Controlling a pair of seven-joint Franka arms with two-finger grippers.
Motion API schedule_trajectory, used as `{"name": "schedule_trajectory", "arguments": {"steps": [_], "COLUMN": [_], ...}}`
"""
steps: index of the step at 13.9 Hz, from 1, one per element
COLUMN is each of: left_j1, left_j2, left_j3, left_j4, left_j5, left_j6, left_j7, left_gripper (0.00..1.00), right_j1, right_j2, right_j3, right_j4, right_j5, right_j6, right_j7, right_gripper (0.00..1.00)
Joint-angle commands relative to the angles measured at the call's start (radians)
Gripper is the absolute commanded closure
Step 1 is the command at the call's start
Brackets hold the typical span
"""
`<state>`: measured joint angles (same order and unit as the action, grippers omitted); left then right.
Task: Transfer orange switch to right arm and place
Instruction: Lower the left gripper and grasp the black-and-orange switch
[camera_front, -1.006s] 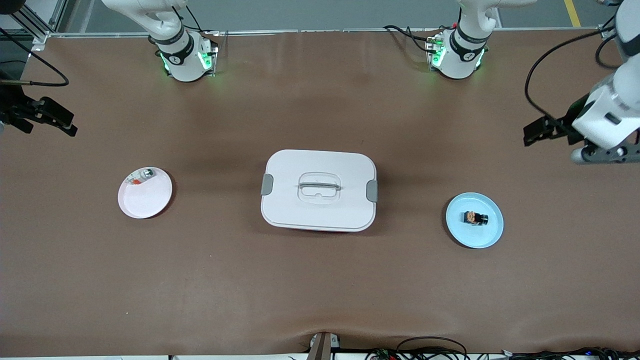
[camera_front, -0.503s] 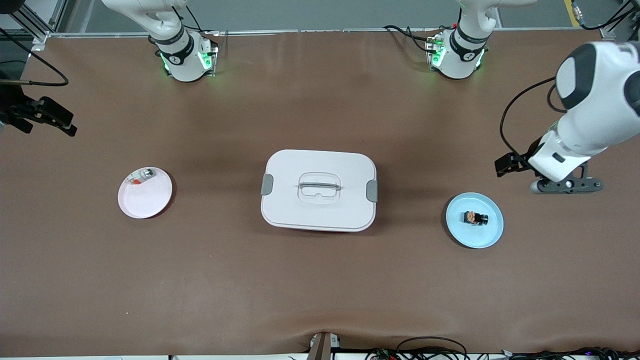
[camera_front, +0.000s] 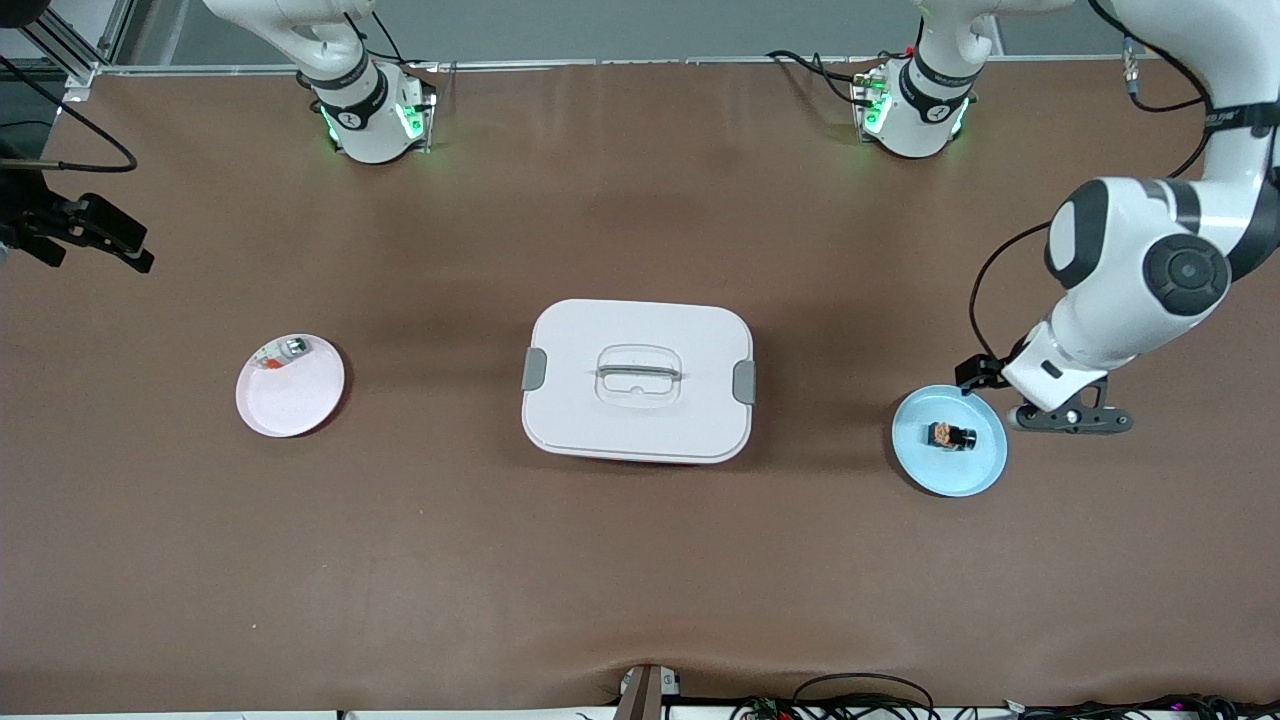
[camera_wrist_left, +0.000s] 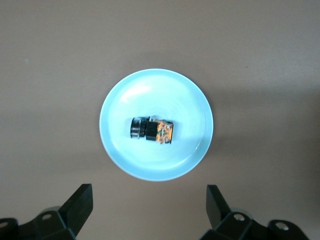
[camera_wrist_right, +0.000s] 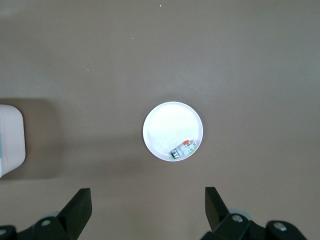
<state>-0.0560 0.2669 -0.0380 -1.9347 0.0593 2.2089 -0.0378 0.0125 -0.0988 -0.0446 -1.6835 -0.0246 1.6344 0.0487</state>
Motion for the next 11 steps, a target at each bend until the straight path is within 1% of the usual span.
{"name": "schedule_trajectory", "arguments": {"steps": [1, 6, 9, 11], "left_j1": [0.004, 0.007, 0.008, 0.027], "left_j2": [0.050, 0.135, 0.167, 0.184], "left_j3": [0.001, 0.001, 0.003, 0.003], "left_j4": [-0.003, -0.006, -0.013, -0.013], "left_j5": [0.019, 0.027, 0.036, 0.037], "left_j6": [0.078, 0.156, 0.201, 0.228], "left_j7": [0.060, 0.102, 0.128, 0.145], "left_gripper": [0.00, 0.00, 0.00, 0.00], "right_j1": [-0.005, -0.005, -0.003, -0.003], "right_j2": [0.010, 0.010, 0.011, 0.011], "right_j3": [0.002, 0.002, 0.002, 0.002], "right_j4": [0.022, 0.022, 0.022, 0.022], "right_j5": [0.012, 0.012, 0.012, 0.012], "right_j6": [-0.013, -0.013, -0.013, -0.013], "right_j7": [-0.007, -0.007, -0.007, -0.007], "right_gripper": [0.00, 0.00, 0.00, 0.00]}}
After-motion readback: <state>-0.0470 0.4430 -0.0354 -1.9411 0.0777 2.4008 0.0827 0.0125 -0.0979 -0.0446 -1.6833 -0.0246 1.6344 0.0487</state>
